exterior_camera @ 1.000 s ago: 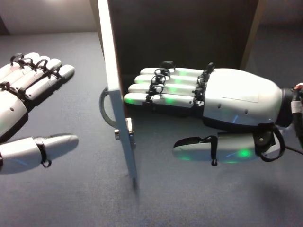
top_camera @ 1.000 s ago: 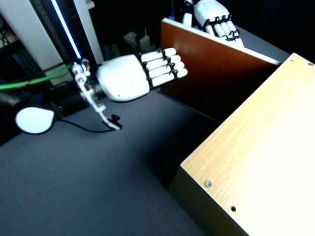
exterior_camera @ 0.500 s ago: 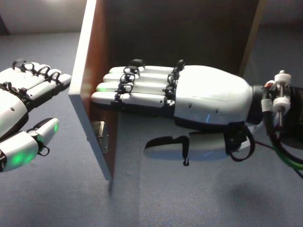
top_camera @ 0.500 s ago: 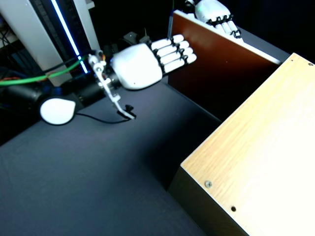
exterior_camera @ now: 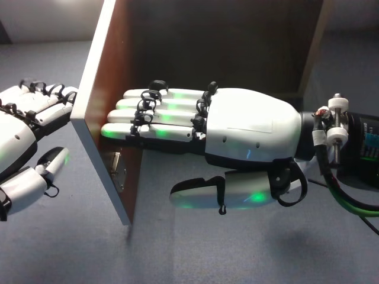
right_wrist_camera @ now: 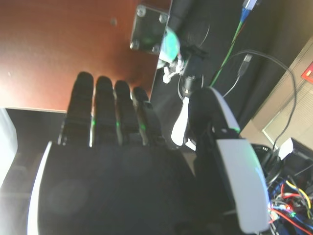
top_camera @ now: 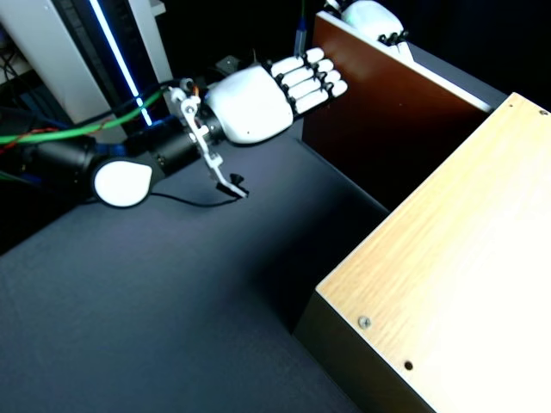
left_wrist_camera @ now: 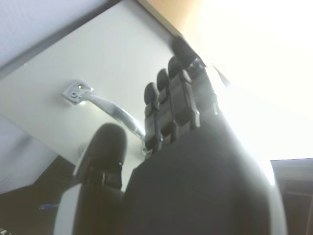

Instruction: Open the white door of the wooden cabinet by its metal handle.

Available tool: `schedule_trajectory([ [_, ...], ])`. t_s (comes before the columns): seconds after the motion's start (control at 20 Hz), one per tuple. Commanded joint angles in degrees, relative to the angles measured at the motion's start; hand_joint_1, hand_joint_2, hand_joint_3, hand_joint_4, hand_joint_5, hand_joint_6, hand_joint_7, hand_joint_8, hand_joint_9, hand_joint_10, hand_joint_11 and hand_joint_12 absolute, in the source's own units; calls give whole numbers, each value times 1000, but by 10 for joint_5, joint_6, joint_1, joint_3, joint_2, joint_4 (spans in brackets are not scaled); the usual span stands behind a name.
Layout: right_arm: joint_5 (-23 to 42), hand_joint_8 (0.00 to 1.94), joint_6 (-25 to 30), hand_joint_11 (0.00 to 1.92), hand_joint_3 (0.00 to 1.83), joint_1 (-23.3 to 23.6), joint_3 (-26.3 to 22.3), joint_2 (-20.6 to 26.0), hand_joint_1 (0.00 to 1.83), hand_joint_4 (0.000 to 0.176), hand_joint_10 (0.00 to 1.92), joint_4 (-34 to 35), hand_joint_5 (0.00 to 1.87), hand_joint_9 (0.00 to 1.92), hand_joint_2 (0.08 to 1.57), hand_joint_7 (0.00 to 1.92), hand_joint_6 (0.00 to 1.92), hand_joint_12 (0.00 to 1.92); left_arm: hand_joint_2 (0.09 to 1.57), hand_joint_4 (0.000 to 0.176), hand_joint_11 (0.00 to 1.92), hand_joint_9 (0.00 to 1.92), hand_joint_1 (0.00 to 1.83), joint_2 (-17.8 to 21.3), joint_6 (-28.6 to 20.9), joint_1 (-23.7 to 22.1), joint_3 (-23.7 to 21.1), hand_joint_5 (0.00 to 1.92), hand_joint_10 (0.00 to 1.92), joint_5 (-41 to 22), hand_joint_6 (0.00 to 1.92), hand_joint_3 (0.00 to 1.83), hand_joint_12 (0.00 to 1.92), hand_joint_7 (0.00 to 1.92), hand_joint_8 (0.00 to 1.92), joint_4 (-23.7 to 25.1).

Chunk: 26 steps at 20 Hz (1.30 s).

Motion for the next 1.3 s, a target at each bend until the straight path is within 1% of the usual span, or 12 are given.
schedule_trajectory([
  [0.0,63,1,2,13,0,6,-3,-1,377,0,1,28,46,8,1487,29,2,5,1571,0,19,161,118,1,0,-5,3,164,3,-71,0,284,627,144,0,0],
  [0.05,63,0,2,2,0,6,-5,3,385,0,0,33,26,1,1484,5,0,0,1571,0,29,171,440,1,0,-5,3,187,5,-72,1,293,652,180,7,-1],
  [0.1,63,1,2,0,0,6,-8,11,359,0,0,42,22,0,1491,7,0,0,1571,0,5,172,346,1,0,-4,2,177,2,-74,0,223,649,188,3,-2],
  [0.15,63,4,2,0,0,6,-8,18,368,0,0,52,38,0,1495,20,4,0,1340,0,0,144,68,1,-1,-3,1,35,0,-76,0,82,446,116,0,-3],
  [0.2,63,0,2,0,4,1,-8,25,287,0,0,63,7,0,1500,3,0,0,1273,0,275,469,13,2,-1,-1,1,283,43,-77,13,32,688,410,7,-4],
  [0.25,63,0,-2,0,1,-8,-8,37,167,0,0,79,0,0,1492,0,0,0,1260,0,279,576,0,3,-3,2,0,354,10,-80,1,10,912,492,0,-5],
  [0.35,63,0,-18,0,10,-22,-12,59,33,0,0,108,0,0,1514,0,0,0,1260,0,276,581,0,6,-4,7,-2,357,7,-85,0,8,927,495,0,-8],
  [0.4,64,2,-30,19,0,-29,-15,72,208,0,0,125,28,0,1494,7,7,8,1260,0,275,582,0,7,-4,8,-3,357,6,-87,0,8,932,496,0,-9],
  [0.45,71,0,-47,44,0,-43,-21,90,243,0,0,154,15,0,1490,1,1,19,1464,0,54,158,0,7,-4,9,-3,161,11,-91,4,81,442,140,6,-12],
  [0.6,116,0,-73,4,0,-88,-30,131,238,0,0,236,36,0,1508,0,6,1,1552,0,0,21,0,7,-4,9,-3,89,1,-105,0,15,134,33,0,-19],
  [0.9,233,2,-103,13,0,-182,-68,215,110,0,4,378,60,16,1489,42,6,6,1533,0,0,3,0,6,-24,14,-1,49,0,-163,1,13,52,5,0,-40],
  [1.25,373,5,-103,0,0,-285,-108,249,282,0,0,481,68,0,1497,37,2,0,1508,0,0,0,0,13,-76,44,-10,44,0,-255,5,0,0,0,0,-43],
])
